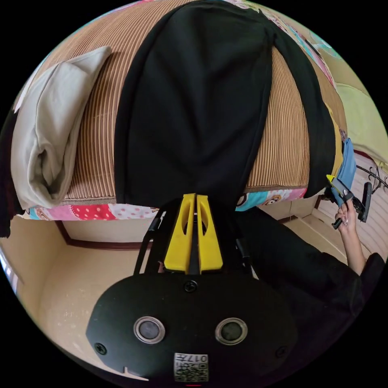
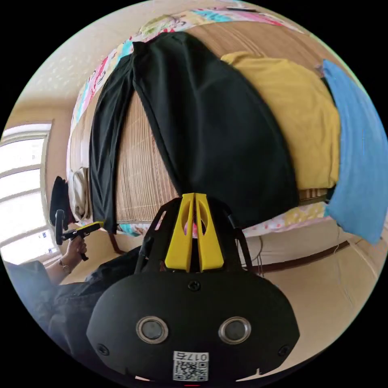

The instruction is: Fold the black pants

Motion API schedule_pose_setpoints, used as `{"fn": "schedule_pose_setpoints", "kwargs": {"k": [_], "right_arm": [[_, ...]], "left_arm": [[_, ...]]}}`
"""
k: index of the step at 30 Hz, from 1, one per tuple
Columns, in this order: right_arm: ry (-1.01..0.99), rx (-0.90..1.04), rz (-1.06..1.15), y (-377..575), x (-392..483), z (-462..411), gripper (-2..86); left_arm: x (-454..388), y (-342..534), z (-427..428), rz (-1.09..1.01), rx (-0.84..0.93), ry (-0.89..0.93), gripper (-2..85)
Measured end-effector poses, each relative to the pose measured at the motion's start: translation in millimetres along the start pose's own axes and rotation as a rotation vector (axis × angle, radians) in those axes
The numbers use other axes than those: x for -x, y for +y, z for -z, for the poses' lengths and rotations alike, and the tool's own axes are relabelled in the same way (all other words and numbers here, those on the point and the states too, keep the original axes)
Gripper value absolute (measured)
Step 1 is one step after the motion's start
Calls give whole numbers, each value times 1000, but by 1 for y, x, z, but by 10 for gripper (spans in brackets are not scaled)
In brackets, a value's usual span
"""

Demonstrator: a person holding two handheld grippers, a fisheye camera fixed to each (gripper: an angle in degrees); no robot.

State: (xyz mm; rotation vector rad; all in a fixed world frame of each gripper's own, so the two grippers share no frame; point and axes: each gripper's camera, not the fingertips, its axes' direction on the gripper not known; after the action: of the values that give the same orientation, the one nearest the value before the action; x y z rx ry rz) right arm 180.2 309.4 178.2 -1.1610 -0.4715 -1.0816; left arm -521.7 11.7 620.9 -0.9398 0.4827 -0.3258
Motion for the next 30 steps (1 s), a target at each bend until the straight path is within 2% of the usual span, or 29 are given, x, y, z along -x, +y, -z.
{"fn": "schedule_pose_setpoints", "kwargs": {"k": [2,4,6,8,9,12,15,17,20,23,24,25,27,30], "right_arm": [[102,-80,-60,3,-30,28,81],[168,-75,-69,-1,-50,27,106],[217,34,-60,-6,-67,2,113],[164,218,-31,1,-81,-44,100],[153,237,-21,6,-81,-49,94],[195,213,20,26,-62,-32,49],[128,40,78,67,-14,28,37],[47,-75,315,100,64,78,34],[-44,-130,594,124,159,103,34],[-214,-62,752,120,213,88,36],[-223,-28,779,117,219,81,38],[-252,48,850,112,225,68,41],[-323,160,980,103,219,56,47],[-414,296,1042,47,178,52,66]], "left_arm": [[15,20,14,30,2,47,-4],[23,27,28,50,-17,93,-4],[25,28,41,52,-45,136,-2],[18,18,55,27,-61,195,3],[15,15,59,18,-65,215,5],[-8,1,88,-58,-95,304,19],[-41,-6,133,-142,-134,366,60],[-72,-5,176,-251,-160,515,109],[-108,-5,222,-388,-116,681,149],[-119,-18,240,-466,-15,765,169],[-118,-21,240,-467,8,764,168],[-112,-25,240,-455,36,704,113],[-94,-24,242,-412,18,508,52],[-52,-6,258,-399,-82,525,30]]}}
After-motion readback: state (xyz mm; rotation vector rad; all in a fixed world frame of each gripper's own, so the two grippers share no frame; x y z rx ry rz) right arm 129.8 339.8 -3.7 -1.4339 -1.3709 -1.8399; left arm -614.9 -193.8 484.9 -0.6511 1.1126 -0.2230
